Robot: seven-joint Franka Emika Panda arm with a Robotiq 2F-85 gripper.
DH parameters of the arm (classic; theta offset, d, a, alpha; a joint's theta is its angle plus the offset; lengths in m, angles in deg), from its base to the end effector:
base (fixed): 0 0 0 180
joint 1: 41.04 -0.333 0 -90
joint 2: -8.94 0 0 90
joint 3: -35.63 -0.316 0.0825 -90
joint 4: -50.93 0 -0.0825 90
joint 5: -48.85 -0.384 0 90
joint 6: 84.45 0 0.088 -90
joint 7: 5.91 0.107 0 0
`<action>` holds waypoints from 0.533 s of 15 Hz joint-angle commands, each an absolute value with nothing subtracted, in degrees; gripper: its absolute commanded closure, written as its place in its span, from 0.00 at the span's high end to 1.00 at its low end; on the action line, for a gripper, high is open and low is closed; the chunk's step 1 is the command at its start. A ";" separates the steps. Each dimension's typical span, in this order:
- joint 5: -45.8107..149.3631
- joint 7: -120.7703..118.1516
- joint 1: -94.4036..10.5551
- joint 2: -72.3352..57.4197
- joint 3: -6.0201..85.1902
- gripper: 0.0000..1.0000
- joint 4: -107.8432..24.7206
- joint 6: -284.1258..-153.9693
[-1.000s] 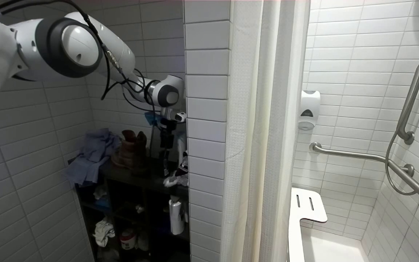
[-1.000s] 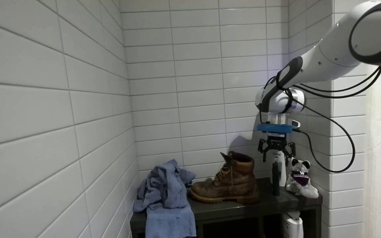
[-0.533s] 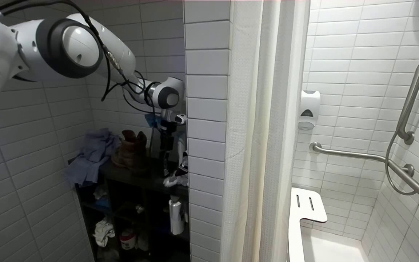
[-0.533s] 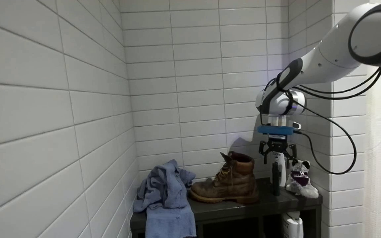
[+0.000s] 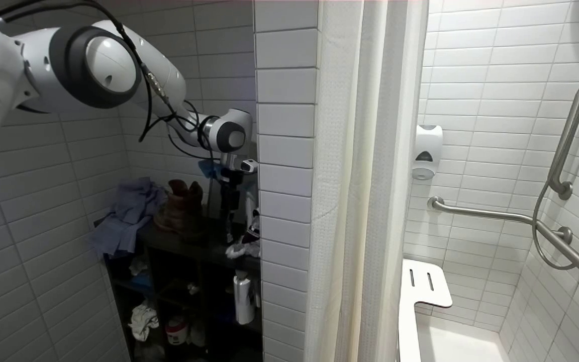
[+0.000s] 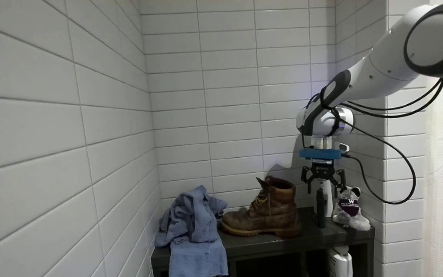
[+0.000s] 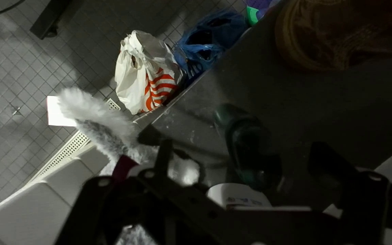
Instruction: Put the dark green bottle in the brown shoe.
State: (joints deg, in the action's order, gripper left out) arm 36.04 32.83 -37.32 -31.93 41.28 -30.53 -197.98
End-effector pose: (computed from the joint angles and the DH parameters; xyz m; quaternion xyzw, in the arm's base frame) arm 0.7038 -0.0892 0.2654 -0.8905 0.4442 0.0884 0.0448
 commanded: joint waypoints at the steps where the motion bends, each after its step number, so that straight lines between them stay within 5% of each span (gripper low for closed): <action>1: 37.27 32.58 -38.33 -31.48 42.00 0.79 -31.77 -199.14; 8: 37.27 32.62 -38.36 -31.50 42.10 0.30 -32.07 -199.70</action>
State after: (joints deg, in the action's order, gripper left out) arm 36.60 32.83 -38.01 -31.98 41.32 -31.42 -199.01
